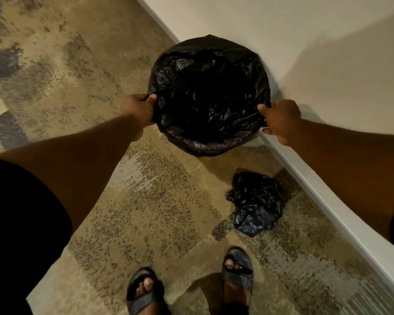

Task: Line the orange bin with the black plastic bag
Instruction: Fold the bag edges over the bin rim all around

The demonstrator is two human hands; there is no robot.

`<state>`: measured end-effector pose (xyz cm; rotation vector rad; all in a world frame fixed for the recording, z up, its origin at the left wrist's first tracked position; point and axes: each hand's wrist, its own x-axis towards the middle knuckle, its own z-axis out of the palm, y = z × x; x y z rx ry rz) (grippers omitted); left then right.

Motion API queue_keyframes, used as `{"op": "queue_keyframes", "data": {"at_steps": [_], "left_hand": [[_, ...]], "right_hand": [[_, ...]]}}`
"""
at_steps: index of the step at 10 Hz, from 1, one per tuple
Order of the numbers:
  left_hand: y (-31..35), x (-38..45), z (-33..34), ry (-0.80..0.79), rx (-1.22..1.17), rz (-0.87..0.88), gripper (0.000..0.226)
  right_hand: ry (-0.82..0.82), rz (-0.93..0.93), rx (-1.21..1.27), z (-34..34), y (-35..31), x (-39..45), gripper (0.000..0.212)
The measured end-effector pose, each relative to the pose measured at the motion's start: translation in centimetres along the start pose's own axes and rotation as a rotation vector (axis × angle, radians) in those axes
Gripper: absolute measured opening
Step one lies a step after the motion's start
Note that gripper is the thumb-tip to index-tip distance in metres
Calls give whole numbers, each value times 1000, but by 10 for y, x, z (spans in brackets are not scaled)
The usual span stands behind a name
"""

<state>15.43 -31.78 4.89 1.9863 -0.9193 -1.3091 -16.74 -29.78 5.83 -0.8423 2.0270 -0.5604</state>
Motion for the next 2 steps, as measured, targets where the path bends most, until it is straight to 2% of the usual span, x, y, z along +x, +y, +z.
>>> {"op": "queue_keyframes", "data": {"at_steps": [1, 2], "left_hand": [[-2, -2, -3, -21, 47, 22, 35], [-1, -17, -5, 50, 158, 82, 48]], "right_hand": [[60, -131, -128, -2, 2, -12, 54], [169, -333, -373, -4, 0, -34, 57]]}}
